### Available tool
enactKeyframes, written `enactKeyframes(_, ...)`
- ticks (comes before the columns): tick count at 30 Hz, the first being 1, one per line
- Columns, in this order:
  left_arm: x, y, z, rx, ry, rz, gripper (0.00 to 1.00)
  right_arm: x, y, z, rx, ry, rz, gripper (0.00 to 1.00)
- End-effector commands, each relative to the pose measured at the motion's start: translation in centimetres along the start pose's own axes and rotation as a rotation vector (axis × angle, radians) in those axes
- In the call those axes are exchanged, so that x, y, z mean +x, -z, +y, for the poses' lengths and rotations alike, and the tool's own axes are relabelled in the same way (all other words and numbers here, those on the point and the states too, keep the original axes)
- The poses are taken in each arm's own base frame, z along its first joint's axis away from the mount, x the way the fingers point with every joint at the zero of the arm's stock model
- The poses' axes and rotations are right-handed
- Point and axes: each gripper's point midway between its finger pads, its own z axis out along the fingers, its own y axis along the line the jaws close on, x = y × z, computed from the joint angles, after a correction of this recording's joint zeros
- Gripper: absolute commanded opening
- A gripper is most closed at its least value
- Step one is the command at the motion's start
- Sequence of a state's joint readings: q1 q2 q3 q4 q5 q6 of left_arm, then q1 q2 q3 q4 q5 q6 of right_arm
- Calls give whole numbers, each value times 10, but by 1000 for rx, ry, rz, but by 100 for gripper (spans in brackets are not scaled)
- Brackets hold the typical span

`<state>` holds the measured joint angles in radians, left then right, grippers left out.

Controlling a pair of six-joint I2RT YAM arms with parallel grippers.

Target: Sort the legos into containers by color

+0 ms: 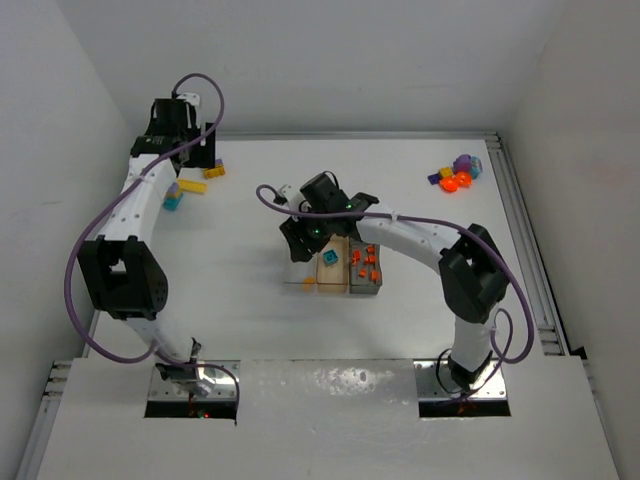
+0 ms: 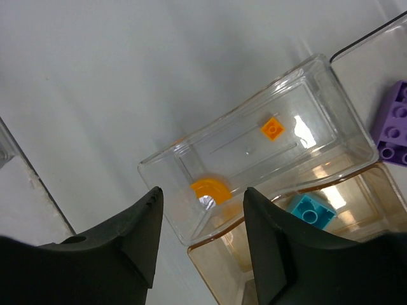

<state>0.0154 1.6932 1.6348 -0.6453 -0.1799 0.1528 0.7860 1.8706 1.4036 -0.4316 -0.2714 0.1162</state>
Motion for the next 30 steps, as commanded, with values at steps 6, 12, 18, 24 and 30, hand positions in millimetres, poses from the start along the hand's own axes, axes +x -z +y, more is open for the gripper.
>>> enactKeyframes(6,-8,-61,-9,48,93,25,66,-70,60,-23,158,4,-221,52)
enactKeyframes(12,11,-122,-17,59,130,132,62,-68,78,-39,247,15,-242,54)
enactKeyframes(18,17,-124,4,218,-457,86,62,-52,81,-44,276,24,-212,57)
enactKeyframes(24,12,-134,30,359,-682,42,71,-50,74,-39,237,38,-204,58)
enactKeyframes(30,55,-173,17,478,-672,176,72,-51,72,-36,216,40,-191,58)
